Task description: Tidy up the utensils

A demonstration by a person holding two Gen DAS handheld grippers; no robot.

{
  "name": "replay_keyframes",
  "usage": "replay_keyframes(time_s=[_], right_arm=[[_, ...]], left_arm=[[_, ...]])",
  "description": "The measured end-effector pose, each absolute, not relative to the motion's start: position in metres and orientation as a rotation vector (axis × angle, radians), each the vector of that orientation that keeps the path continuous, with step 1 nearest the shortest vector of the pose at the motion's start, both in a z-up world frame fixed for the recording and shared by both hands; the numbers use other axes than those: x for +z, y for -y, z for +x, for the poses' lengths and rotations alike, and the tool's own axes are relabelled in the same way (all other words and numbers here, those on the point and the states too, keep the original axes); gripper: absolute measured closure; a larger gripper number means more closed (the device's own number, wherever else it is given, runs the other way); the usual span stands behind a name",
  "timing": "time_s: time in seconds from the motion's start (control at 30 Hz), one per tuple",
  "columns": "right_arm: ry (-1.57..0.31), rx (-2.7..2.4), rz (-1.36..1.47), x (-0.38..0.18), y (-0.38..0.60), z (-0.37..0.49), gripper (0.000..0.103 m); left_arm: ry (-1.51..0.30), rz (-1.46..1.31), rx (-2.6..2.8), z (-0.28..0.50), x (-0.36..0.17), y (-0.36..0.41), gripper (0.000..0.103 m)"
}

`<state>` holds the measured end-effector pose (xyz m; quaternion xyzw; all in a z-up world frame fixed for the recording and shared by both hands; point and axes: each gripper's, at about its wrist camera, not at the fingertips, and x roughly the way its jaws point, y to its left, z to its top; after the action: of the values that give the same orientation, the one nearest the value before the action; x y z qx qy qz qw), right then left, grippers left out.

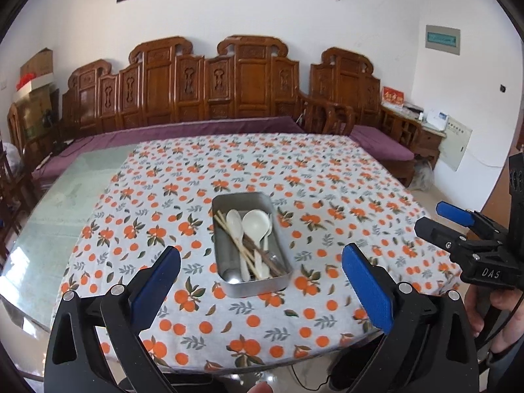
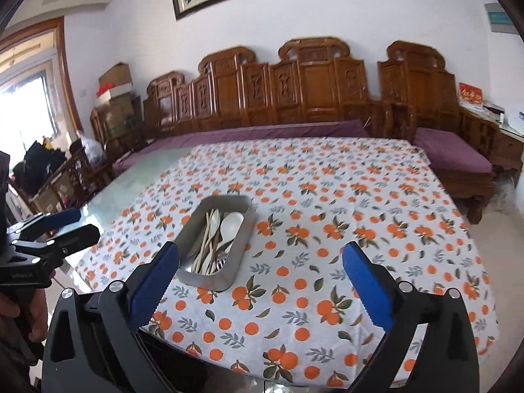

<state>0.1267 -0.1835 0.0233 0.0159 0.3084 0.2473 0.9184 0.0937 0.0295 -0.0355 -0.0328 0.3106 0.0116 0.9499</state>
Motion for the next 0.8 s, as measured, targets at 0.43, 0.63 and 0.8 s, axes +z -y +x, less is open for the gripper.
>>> replay_keyframes(time_s=[0.43, 0.63, 0.8], right_arm=[[-0.487, 0.522, 0.039, 0.085, 0.201, 0.085, 0.003], [-0.453, 0.545, 0.029, 0.101, 0.202, 0.070, 0.003], [-0.444, 0.555, 0.026, 0.104, 0.202, 0.061, 0.003]], left_arm=[[-0.507, -0.047, -0.010, 0.055, 0.024, -0.009, 0.008], [-0.477, -0.046, -0.033, 0.044, 0.035, -0.001, 0.008], [-0.463, -0.041, -0.049, 0.039, 0.035, 0.003, 0.008]])
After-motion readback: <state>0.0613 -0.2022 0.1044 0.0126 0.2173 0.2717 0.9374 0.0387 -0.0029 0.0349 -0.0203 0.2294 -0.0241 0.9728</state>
